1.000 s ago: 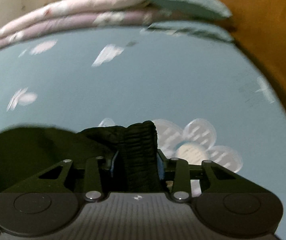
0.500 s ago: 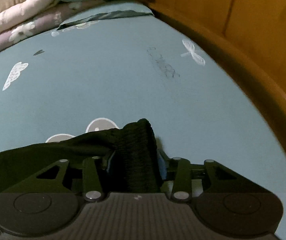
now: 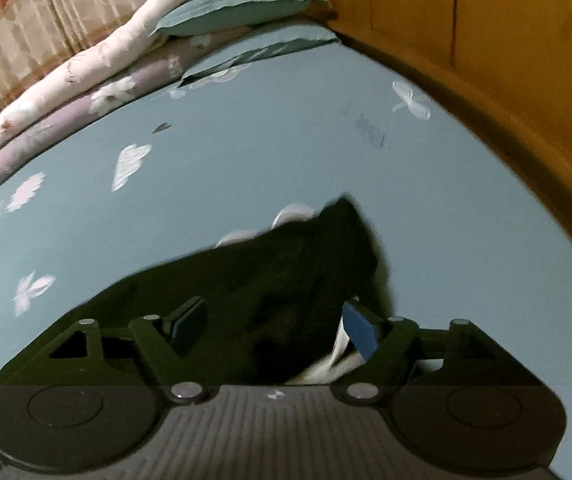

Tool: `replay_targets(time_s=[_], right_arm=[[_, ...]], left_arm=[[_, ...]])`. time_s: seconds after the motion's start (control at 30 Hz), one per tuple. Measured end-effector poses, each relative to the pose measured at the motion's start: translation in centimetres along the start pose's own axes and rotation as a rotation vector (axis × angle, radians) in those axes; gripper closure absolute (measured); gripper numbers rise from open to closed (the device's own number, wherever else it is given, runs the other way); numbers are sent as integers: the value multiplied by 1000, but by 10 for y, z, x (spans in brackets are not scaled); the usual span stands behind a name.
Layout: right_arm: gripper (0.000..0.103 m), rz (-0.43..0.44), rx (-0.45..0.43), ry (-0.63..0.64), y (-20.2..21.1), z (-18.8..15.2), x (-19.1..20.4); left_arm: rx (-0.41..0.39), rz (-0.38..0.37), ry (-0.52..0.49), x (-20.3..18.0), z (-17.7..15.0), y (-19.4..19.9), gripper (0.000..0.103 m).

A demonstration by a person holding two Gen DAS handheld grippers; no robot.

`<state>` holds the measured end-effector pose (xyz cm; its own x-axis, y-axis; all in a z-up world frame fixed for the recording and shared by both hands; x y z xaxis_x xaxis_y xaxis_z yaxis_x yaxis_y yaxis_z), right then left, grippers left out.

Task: Fold clothes
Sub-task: 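Lay the sweatpants flat on the sheet and open both grippers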

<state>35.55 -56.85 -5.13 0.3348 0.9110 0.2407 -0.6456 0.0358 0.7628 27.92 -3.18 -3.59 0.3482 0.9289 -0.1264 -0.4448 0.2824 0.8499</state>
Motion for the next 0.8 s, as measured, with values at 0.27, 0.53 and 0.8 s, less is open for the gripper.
replay_targets(time_s=[0.27,0.53,0.8], right_arm=[[18,-55,60,0,49,-96,53],[18,-112,16,-57,86,-169,114],[16,-150,-30,-128,115,-181,135]], left_arm=[[25,-157,-110,17,1,-21,49],[66,-302,-180,39,-12,-26,48],[139,-366,-132,65,-27,-40,48]])
Point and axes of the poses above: each gripper's, at about its wrist camera, not at the fingertips, and y roughly against the way its jaws point, x to its left, z to its top, the point moved 5 cm from there along -y, roughly the way its jaws point, and after that the axes turned 1 degree about z, right-handed, at the moved point
